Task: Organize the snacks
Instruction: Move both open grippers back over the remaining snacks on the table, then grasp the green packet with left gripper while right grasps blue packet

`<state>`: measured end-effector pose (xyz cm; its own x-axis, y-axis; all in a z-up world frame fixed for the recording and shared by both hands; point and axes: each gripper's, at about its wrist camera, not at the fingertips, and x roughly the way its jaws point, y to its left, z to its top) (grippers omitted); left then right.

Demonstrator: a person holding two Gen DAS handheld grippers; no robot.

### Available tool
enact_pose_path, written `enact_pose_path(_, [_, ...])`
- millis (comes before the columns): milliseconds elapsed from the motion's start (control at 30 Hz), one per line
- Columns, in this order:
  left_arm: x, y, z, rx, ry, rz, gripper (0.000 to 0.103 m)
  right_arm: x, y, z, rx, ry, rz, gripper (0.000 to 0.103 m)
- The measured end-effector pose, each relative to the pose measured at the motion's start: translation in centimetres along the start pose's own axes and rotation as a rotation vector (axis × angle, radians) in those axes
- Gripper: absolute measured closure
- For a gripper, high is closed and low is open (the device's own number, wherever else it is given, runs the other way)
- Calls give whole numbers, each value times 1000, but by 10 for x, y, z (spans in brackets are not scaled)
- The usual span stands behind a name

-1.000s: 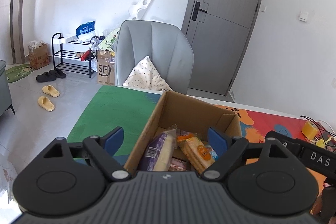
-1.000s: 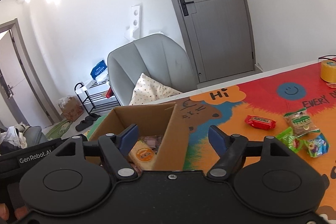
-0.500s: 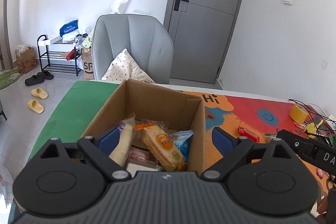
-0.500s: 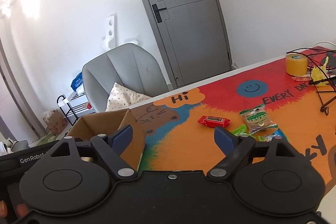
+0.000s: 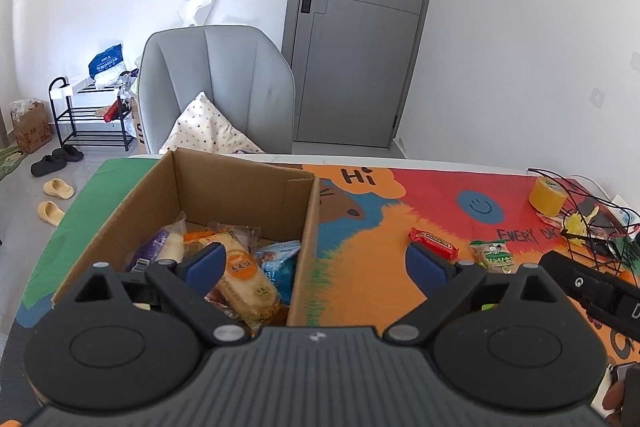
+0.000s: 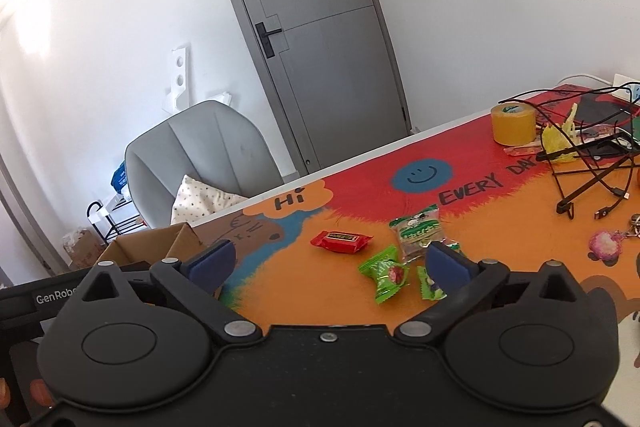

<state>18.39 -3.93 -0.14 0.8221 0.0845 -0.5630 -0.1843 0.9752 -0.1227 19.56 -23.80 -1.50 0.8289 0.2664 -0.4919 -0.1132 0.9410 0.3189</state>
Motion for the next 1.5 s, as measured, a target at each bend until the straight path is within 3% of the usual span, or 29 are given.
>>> enact_pose_path(733, [38, -86, -18, 89, 38, -73, 7, 11, -88, -8, 115, 30, -84, 3])
enact_pose_path(1133, [72, -107, -28, 94, 74, -65, 11, 55, -105, -19, 135, 125, -59, 26])
enact_pose_path(1367, [90, -113, -32, 95, 97, -58, 20, 77, -109, -25, 140, 158, -36, 33])
enact_pose_path(1433, [95, -115, -33, 94, 99, -57, 21, 83, -110, -26, 138, 165, -29, 39])
enact_pose_path(1500, [99, -118, -34, 94, 103, -56, 22, 86, -111, -28, 136, 163, -26, 55])
